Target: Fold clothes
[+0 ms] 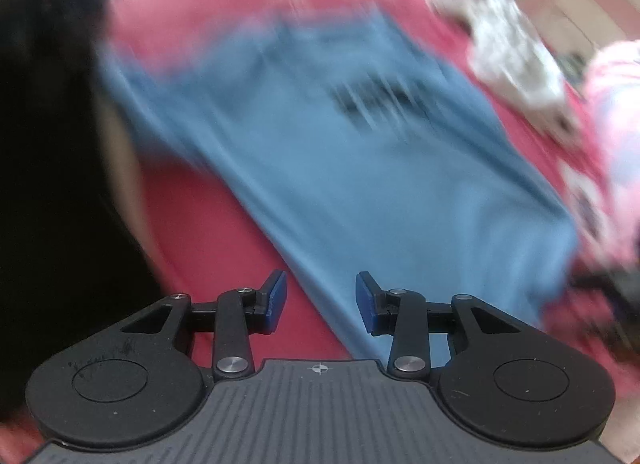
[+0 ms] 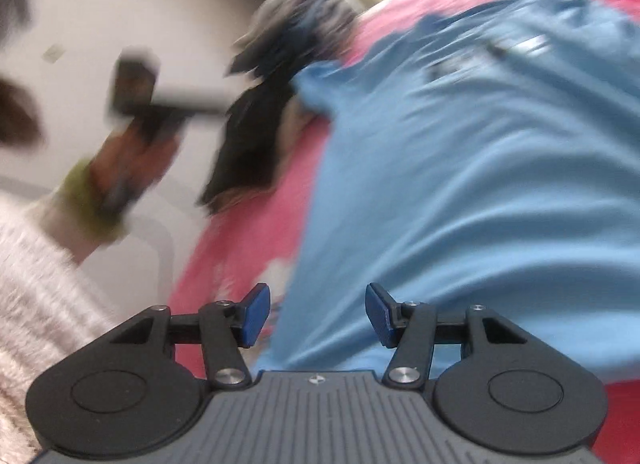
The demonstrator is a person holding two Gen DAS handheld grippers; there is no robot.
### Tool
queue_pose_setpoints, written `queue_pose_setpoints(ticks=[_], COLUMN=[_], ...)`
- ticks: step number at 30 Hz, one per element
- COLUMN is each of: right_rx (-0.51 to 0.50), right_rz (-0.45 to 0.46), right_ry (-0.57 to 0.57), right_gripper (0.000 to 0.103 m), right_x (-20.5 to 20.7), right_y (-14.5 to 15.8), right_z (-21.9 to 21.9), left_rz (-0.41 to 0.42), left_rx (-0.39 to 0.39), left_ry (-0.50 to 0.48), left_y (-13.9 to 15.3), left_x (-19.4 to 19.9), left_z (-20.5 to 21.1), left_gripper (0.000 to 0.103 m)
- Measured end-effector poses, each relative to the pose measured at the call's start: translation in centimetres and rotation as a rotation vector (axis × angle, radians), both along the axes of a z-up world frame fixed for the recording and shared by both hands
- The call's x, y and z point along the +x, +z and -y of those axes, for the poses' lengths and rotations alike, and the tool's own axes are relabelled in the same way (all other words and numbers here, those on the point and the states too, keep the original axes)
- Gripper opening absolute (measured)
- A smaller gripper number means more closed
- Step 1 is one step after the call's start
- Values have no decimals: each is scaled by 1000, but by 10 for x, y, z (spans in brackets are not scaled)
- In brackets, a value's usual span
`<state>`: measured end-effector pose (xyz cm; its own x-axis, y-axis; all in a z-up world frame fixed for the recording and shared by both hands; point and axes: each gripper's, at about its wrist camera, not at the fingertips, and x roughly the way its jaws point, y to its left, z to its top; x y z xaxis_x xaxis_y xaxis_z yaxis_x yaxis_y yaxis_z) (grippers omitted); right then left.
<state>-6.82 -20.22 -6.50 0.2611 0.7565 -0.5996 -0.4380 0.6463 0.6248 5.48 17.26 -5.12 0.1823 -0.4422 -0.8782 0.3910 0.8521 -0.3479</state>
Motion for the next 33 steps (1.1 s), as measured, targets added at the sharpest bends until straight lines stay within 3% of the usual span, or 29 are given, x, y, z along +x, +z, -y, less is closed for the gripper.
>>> queue_pose_setpoints(ticks=[3,6,9,11,18,21,26,30,33], right_rx=[-63,-100,-194,-272,-417,-385,-335,-296,-334], right_rz=[33,8,-19,-38,-29,51,210,353,430], right_ry=[-64,-91,-76,-56,64,90,133,169,226], right_gripper=[51,48,42,37,38,39,39,39,39], right_x=[5,3,-4,-9,-1,21,67,110,142], right_y=[2,-6,-18,-25,10,42,80,100,97], right_z=[20,31,33,33,24,8,-45,-104,-160], left_rz=[-133,-158,-120,-138,-154,-105,57,215,248], left_rx=[-21,-15,-3,9,15,-12,-27,-59,-155], left_ry=[-84,-144,-146,-147,-121,-64,138,374,569], left_y=[-40,-64,-68,-67,-57,-48,-35,-28,-34], left_x=[-29,-52,-66,-65,-69,-65,-38,-11,14], left_z=[22,39,43,42,29,21,7,-8,-31], left_gripper=[37,37,37,37,37,37,37,37,37])
